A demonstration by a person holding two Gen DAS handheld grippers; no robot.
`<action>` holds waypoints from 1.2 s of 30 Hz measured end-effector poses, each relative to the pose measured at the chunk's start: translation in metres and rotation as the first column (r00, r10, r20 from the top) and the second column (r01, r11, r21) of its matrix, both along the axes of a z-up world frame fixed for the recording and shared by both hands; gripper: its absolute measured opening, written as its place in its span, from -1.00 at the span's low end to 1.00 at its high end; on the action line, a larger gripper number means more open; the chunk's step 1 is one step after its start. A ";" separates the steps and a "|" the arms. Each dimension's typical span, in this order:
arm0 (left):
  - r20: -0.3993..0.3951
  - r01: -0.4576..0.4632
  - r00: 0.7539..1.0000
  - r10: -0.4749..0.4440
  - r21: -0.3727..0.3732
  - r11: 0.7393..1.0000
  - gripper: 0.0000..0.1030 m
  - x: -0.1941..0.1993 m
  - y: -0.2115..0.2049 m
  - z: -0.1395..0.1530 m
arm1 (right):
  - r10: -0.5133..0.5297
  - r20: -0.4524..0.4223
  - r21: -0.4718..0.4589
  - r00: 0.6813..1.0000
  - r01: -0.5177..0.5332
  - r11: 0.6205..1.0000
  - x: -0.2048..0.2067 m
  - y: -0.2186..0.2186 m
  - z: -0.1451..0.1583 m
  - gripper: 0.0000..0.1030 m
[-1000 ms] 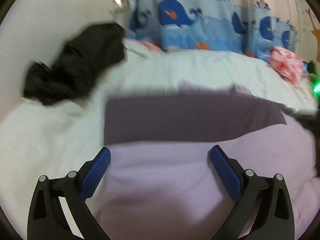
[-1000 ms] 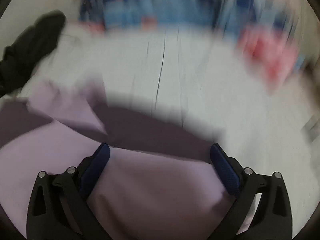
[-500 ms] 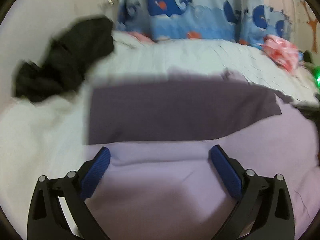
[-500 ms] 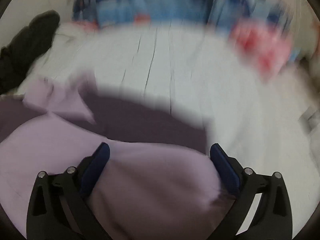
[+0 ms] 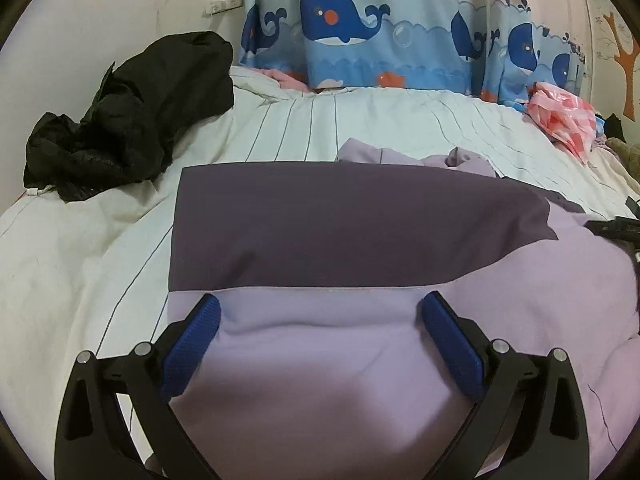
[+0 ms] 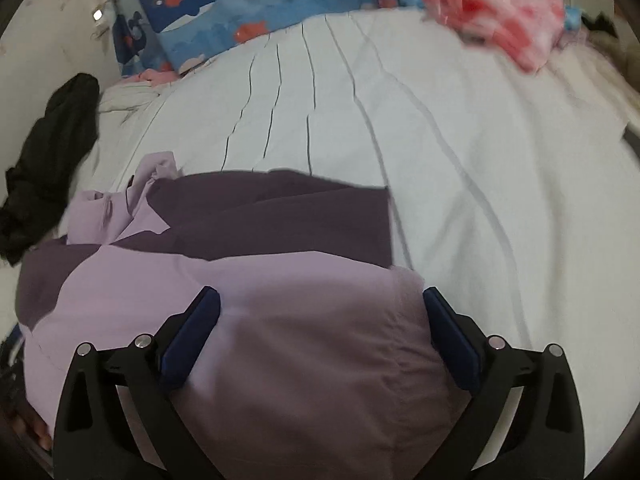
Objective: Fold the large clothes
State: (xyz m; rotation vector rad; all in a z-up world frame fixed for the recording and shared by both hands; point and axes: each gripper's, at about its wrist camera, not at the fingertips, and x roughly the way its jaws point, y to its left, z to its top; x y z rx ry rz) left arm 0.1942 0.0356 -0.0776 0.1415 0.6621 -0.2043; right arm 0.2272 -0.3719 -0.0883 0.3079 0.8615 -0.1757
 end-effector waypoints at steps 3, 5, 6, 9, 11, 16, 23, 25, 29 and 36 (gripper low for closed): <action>-0.007 0.000 1.000 0.000 -0.001 1.000 0.88 0.000 0.000 -0.005 | 0.015 0.080 -0.115 0.997 -0.005 0.993 -0.024 0.006 0.011 0.86; -0.004 0.002 1.000 -0.002 0.000 1.000 0.88 0.001 -0.001 -0.006 | 0.008 0.043 0.019 0.999 -0.009 1.000 -0.022 -0.010 -0.013 0.87; -0.001 0.002 1.000 -0.002 0.004 1.000 0.88 0.000 -0.002 -0.006 | 0.006 0.030 0.072 1.000 -0.008 0.997 -0.022 -0.013 -0.018 0.87; -0.002 0.000 1.000 0.000 0.009 1.000 0.88 0.002 -0.003 -0.008 | 0.001 0.026 0.082 1.000 -0.003 0.997 -0.024 -0.012 -0.021 0.87; -0.002 0.001 1.000 -0.001 0.008 1.000 0.88 0.003 -0.003 -0.009 | -0.001 0.031 0.071 1.000 -0.001 0.997 -0.026 -0.010 -0.024 0.87; -0.006 0.002 1.000 -0.002 0.008 1.000 0.88 0.004 -0.004 -0.010 | -0.012 0.048 0.050 0.999 0.009 0.999 -0.028 -0.008 -0.030 0.87; 0.177 0.007 0.984 0.000 -0.041 0.999 0.88 -0.022 0.002 0.024 | -0.095 0.281 -0.101 0.955 0.128 0.987 -0.086 0.005 0.010 0.86; 0.182 0.037 0.983 -0.025 -0.062 0.997 0.88 -0.022 0.001 0.030 | -0.088 0.164 -0.101 0.983 0.106 0.989 -0.086 0.006 -0.004 0.86; -0.054 0.041 0.998 -0.043 -0.030 0.999 0.88 0.010 -0.005 -0.012 | -0.069 0.015 0.078 0.997 0.068 0.995 -0.066 -0.016 -0.034 0.89; -0.138 0.078 0.987 -0.087 -0.070 0.995 0.87 -0.003 0.013 0.017 | -0.052 -0.016 0.162 0.999 0.054 0.985 -0.074 -0.021 -0.030 0.88</action>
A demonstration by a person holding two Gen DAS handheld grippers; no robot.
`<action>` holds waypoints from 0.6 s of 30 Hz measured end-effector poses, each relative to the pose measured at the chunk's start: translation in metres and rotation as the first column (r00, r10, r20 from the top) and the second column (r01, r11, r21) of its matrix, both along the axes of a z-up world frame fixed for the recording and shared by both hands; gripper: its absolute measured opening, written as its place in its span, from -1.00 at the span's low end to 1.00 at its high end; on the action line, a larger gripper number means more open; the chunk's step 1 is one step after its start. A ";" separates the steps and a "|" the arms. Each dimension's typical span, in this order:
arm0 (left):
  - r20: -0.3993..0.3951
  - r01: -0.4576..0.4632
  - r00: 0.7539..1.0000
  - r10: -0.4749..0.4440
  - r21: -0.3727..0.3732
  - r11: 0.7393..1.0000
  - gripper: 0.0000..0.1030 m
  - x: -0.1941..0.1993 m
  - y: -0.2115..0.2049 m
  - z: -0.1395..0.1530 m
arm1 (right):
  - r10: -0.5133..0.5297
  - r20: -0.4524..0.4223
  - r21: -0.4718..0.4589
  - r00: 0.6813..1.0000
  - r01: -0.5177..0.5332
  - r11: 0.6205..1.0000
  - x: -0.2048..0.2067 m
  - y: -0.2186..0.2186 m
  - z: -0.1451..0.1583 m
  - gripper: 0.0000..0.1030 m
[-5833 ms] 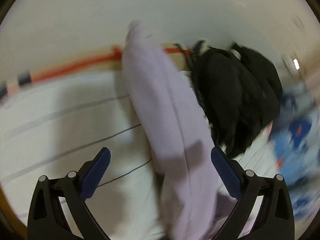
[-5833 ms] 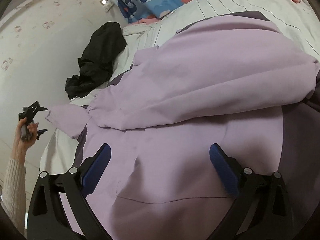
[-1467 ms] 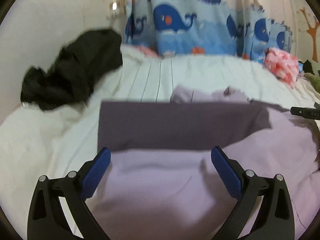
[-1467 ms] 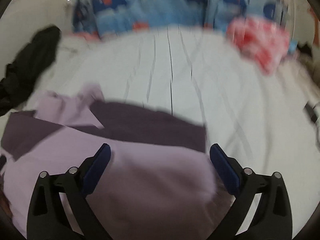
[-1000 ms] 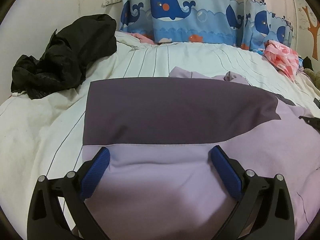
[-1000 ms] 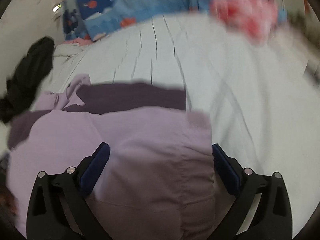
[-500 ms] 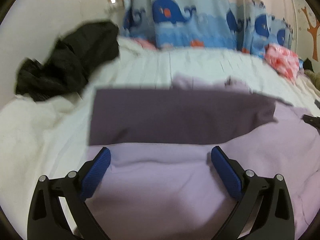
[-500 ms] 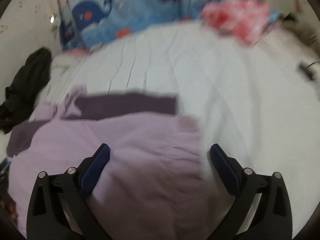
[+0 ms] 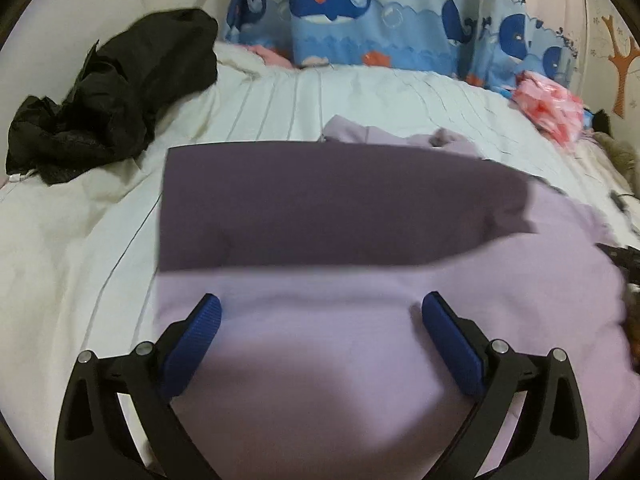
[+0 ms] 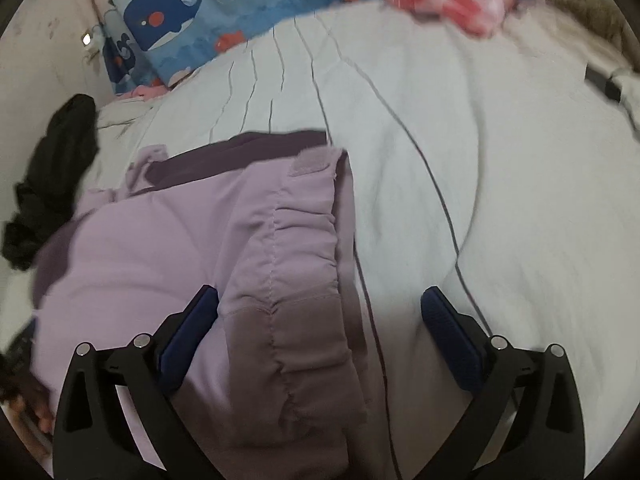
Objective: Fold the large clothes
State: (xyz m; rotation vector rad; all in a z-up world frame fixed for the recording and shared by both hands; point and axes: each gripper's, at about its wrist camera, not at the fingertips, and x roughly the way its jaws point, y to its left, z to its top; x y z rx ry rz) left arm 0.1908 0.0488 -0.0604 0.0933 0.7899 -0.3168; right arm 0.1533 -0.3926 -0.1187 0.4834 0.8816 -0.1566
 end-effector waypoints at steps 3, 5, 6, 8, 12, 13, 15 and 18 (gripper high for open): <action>0.025 -0.023 0.999 0.026 -0.134 0.991 0.87 -0.039 0.053 0.054 | 0.019 -0.014 0.157 1.000 -0.016 0.987 -0.041 -0.015 0.021 0.88; 0.004 -0.038 0.999 0.040 -0.208 0.977 0.87 -0.068 0.092 0.072 | 0.070 -0.010 0.154 0.997 -0.068 0.986 -0.086 -0.014 0.036 0.88; -0.026 -0.045 0.999 0.040 -0.239 0.970 0.87 -0.088 0.117 0.075 | 0.097 -0.024 0.140 0.995 -0.093 0.986 -0.105 -0.013 0.039 0.88; -0.097 -0.082 0.994 0.058 -0.257 0.963 0.87 -0.126 0.162 0.069 | 0.160 -0.075 0.166 0.984 -0.146 0.975 -0.147 -0.011 0.040 0.88; -0.249 -0.126 0.966 0.064 -0.243 0.962 0.87 -0.191 0.219 0.039 | 0.243 -0.120 0.282 0.963 -0.202 0.938 -0.209 -0.005 0.036 0.88; -0.274 -0.133 0.960 0.063 -0.247 0.960 0.87 -0.204 0.226 0.032 | 0.261 -0.116 0.324 0.958 -0.212 0.922 -0.222 -0.001 0.036 0.88; -0.343 -0.148 0.939 0.039 -0.299 0.943 0.87 -0.230 0.241 0.016 | 0.297 -0.127 0.390 0.947 -0.227 0.892 -0.239 0.012 0.033 0.88; -0.426 -0.188 0.904 0.018 -0.362 0.913 0.87 -0.252 0.250 -0.005 | 0.364 -0.161 0.430 0.918 -0.266 0.863 -0.252 0.035 0.028 0.88</action>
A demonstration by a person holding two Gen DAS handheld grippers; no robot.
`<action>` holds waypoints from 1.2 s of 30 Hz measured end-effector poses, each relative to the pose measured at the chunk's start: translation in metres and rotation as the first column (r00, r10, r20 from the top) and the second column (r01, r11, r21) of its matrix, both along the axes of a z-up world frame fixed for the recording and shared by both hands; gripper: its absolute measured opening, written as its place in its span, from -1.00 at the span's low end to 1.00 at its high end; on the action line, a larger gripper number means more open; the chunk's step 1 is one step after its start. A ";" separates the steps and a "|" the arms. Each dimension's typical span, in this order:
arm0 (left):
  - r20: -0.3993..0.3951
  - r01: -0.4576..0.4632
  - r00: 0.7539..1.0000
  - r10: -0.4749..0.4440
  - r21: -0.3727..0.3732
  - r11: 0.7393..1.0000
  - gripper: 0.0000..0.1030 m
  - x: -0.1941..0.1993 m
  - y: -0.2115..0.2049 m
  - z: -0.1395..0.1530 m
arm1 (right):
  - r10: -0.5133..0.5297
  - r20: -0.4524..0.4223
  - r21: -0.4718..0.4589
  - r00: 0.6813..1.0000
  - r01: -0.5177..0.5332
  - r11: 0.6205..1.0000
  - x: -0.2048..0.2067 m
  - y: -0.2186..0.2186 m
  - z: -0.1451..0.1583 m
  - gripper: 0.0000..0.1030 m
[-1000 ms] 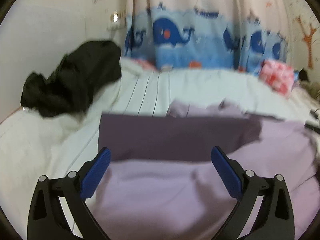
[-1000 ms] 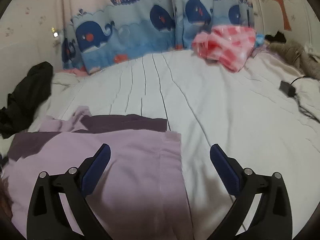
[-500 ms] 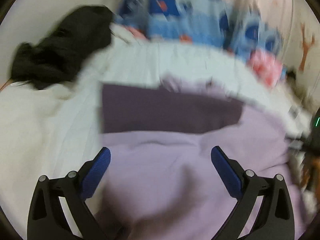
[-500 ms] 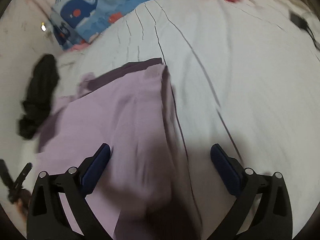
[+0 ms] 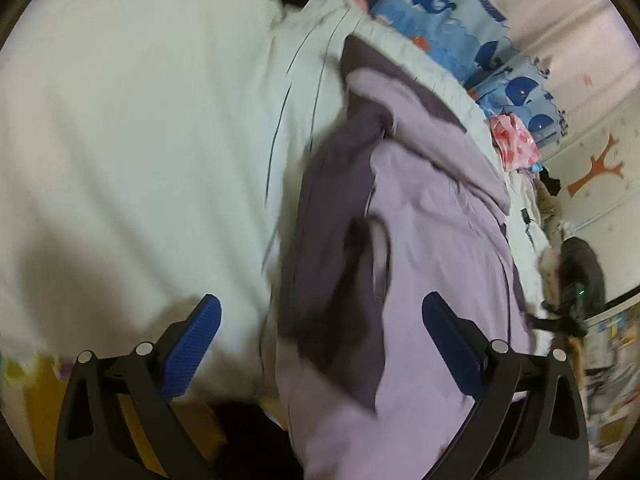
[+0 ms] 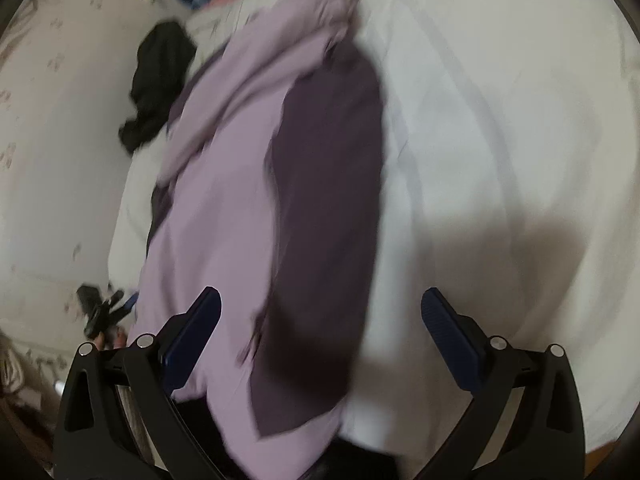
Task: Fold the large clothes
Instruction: 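Grasp the jacket side with the left gripper while the right gripper grasps the hem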
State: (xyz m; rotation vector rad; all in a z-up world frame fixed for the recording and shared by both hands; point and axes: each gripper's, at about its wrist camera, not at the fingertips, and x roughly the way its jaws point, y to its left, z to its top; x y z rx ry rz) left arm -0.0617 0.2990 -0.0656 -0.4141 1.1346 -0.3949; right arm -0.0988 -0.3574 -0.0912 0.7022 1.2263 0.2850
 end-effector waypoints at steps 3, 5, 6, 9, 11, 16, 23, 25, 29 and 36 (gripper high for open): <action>-0.054 0.039 0.998 -0.042 -0.044 0.998 0.87 -0.016 -0.010 -0.015 | 0.092 -0.062 0.053 0.994 -0.089 0.995 -0.022 0.033 -0.010 0.88; -0.091 0.046 0.995 -0.044 0.011 0.999 0.87 -0.022 -0.014 -0.017 | 0.120 -0.086 0.096 0.989 -0.112 0.989 -0.036 0.045 -0.017 0.88; -0.114 0.047 0.992 -0.049 -0.014 0.999 0.87 -0.023 -0.016 -0.018 | 0.144 -0.106 0.146 0.984 -0.128 0.981 -0.046 0.054 -0.022 0.88; -0.167 0.093 0.981 -0.100 -0.044 0.995 0.87 -0.032 -0.029 -0.028 | 0.170 -0.121 0.278 0.978 -0.131 0.952 -0.070 0.071 -0.040 0.88; -0.187 0.114 0.976 -0.114 -0.012 0.993 0.87 -0.033 -0.040 -0.032 | 0.151 -0.123 0.306 0.981 -0.108 0.946 -0.077 0.077 -0.049 0.88; -0.132 0.122 0.984 -0.117 0.028 0.992 0.10 -0.041 -0.062 -0.022 | -0.002 0.075 0.345 0.997 -0.024 0.938 -0.088 0.086 -0.043 -0.37; -0.023 0.052 0.998 -0.055 -0.114 0.992 -0.61 -0.039 -0.059 0.022 | -0.127 0.363 0.422 0.923 -0.042 0.905 -0.073 0.088 0.038 -0.57; 0.048 0.055 0.998 -0.048 -0.166 0.985 -0.63 -0.041 -0.058 0.056 | -0.166 0.452 0.428 0.877 -0.049 0.902 -0.062 0.079 0.082 -0.58; 0.183 0.082 0.982 -0.039 -0.237 0.968 -0.64 -0.048 -0.059 0.126 | -0.214 0.563 0.401 0.798 -0.038 0.915 -0.042 0.047 0.168 -0.58; 0.264 0.201 0.955 -0.135 -0.240 0.950 -0.63 -0.109 -0.059 0.157 | -0.117 0.625 0.299 0.772 -0.099 0.949 -0.111 0.006 0.205 -0.58</action>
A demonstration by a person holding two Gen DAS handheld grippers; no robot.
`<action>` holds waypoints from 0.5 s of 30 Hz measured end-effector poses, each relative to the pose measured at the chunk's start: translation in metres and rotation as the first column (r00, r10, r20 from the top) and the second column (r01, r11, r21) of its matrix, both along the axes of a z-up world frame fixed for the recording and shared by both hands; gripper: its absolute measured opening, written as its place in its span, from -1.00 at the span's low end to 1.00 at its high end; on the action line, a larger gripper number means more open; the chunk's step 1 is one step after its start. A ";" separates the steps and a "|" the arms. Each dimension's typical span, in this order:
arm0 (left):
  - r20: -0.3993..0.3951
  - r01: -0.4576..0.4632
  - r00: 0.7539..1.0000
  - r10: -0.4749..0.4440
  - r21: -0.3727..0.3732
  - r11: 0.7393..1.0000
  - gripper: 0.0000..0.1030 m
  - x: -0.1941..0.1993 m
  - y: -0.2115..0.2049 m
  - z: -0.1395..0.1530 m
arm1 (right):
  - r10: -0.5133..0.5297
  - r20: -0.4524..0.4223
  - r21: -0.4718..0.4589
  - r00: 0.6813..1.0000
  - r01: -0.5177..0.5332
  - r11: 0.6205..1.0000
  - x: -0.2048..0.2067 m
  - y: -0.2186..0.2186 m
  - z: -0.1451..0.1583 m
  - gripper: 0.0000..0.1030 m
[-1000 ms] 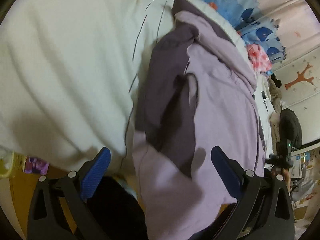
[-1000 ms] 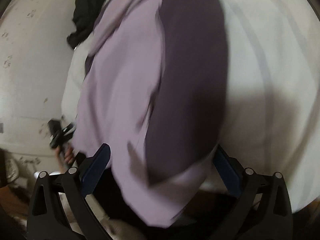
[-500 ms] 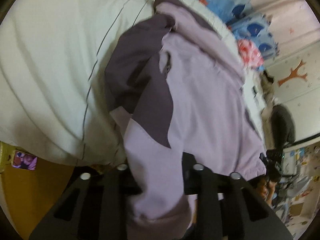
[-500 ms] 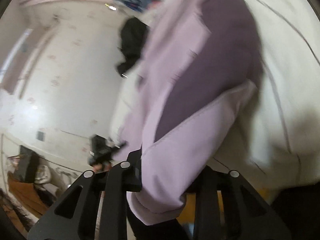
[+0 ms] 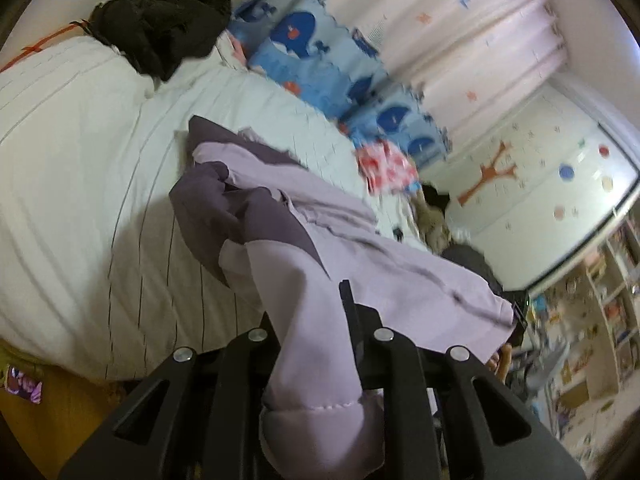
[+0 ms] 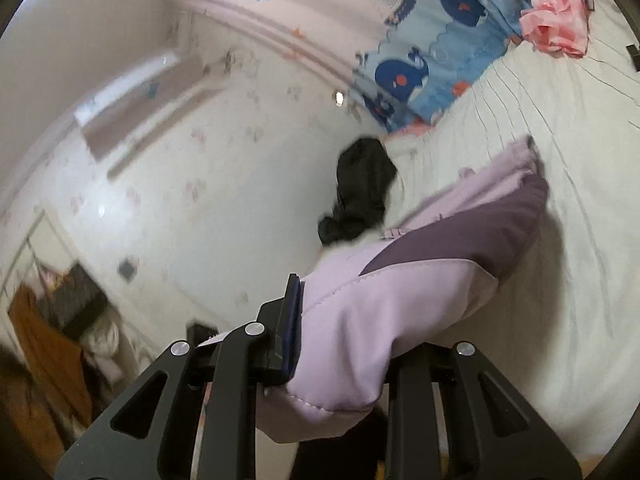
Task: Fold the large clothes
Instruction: 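Grasp the jacket side with the left gripper while the right gripper grasps the hem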
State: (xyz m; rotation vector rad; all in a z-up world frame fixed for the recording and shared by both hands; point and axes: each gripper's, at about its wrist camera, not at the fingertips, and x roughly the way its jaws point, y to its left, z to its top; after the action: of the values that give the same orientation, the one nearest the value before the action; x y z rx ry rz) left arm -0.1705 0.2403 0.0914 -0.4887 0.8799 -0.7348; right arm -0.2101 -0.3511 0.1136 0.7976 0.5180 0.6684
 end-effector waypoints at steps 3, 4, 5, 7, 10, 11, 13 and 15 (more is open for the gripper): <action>-0.062 0.193 0.981 -0.187 0.138 0.971 -0.33 -0.038 -0.010 -0.041 | 0.040 -0.125 -0.119 0.991 -0.055 0.991 -0.059 -0.014 -0.044 -0.54; -0.107 0.237 0.969 -0.222 0.163 0.958 -0.20 -0.049 -0.008 -0.059 | 0.016 -0.228 -0.141 0.974 -0.050 0.989 -0.081 -0.026 -0.078 -0.48; -0.196 0.275 0.952 -0.237 0.198 0.941 -0.19 -0.062 -0.002 -0.087 | 0.005 -0.296 -0.139 0.955 -0.049 0.989 -0.095 -0.036 -0.099 -0.46; -0.266 0.230 0.951 -0.156 0.277 0.933 -0.19 -0.076 0.024 -0.114 | -0.025 -0.435 -0.079 0.900 -0.010 0.997 -0.127 -0.060 -0.149 -0.39; -0.261 0.064 0.965 0.013 0.282 0.957 -0.19 -0.079 0.082 -0.105 | -0.166 -0.379 -0.114 0.910 0.132 0.985 -0.158 -0.094 -0.132 -0.33; -0.228 -0.002 0.971 0.070 0.288 0.958 -0.15 -0.074 0.096 -0.092 | -0.199 -0.347 -0.120 0.916 0.167 0.979 -0.157 -0.101 -0.118 -0.25; -0.102 -0.107 0.985 0.141 0.282 0.953 0.24 -0.053 0.105 -0.052 | -0.281 -0.258 -0.180 0.924 0.240 0.954 -0.135 -0.116 -0.071 0.14; 0.019 -0.151 0.988 0.152 0.253 0.956 0.59 -0.029 0.086 -0.023 | -0.341 -0.190 -0.280 0.921 0.282 0.918 -0.105 -0.112 -0.034 0.44</action>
State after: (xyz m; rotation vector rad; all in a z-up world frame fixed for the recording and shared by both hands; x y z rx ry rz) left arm -0.1990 0.3268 0.0683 -0.3239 0.9114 -0.4734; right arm -0.3149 -0.4629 0.0799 0.7060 0.6576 0.2038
